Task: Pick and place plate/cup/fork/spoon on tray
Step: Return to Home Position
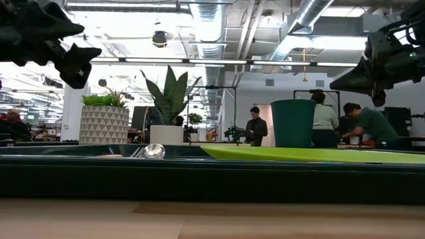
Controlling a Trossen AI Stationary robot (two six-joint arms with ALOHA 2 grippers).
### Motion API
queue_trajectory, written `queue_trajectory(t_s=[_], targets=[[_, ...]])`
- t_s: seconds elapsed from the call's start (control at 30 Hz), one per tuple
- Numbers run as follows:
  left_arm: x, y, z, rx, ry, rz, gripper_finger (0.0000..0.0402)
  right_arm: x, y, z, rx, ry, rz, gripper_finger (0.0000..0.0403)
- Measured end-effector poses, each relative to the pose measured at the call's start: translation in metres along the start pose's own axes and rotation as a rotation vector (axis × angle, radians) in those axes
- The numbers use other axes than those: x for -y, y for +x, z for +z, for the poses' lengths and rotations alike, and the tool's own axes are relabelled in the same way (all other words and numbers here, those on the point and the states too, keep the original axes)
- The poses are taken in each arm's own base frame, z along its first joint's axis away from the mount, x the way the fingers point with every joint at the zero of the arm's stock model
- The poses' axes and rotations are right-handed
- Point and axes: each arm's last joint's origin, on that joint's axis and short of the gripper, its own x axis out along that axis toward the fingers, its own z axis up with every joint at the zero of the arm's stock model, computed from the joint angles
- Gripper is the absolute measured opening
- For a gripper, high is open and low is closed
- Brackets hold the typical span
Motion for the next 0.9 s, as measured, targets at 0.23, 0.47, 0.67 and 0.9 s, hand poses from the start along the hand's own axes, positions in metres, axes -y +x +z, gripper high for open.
queue_trajectory(t_s=[0.23,0.47,0.67,0.9], targets=[[-0.0012,0.0,-0.0003,0.006,0.001,0.036,0.0202,0.0,0.0,0.0,0.0,0.0,0.0,0.0027],[-0.0012,0.0,-0.0004,0.006,0.0,0.036,0.0202,0.0001,0.0,-0.0002,-0.001,0.0,0.0,0.0029],[-0.0012,0.0,-0.0004,0.006,0.0,0.036,0.0202,0.0001,0.0,-0.0001,-0.001,0.0,0.0,0.0027],[-0.0012,0.0,-0.0004,0.005,0.0,0.035,0.0202,0.0001,0.0,-0.0001,-0.001,0.0,0.0,0.0028]])
